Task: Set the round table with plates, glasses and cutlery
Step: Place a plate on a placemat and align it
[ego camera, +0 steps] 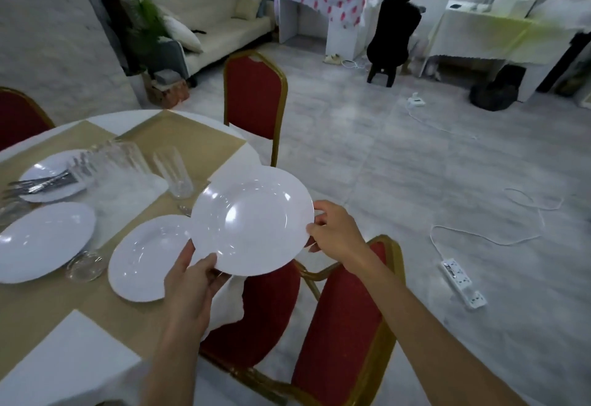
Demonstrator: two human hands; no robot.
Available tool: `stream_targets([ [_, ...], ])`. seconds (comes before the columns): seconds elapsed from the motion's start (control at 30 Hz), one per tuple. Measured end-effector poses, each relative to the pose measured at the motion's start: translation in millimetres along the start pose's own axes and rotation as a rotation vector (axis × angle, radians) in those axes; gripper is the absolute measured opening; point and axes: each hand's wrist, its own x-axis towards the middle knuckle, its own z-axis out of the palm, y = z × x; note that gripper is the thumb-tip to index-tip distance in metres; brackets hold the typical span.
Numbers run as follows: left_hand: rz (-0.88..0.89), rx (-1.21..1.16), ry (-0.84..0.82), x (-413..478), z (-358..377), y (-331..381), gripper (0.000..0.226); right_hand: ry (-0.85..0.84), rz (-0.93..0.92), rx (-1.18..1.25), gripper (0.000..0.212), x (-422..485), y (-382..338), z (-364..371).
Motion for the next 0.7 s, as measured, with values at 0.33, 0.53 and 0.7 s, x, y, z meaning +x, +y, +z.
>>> stream_targets([
  [0.33,-0.032,-0.051,0.069,40.0,87.5,-14.4,0.052,-0.145,0.044,-0.033,0.048,108.6,0.1,-63.0],
  [0.53,-0.014,-0.004,0.209,59.9,138.9,-40.9,0.046,-0.273,0.029,-0.059,0.046,180.9,24.9,-89.8],
  [0.7,-0.014,-0.073,0.390,55.2,204.8,-75.4,0.052,-0.394,-0.044,-0.115,0.041,222.9,47.3,-135.1],
])
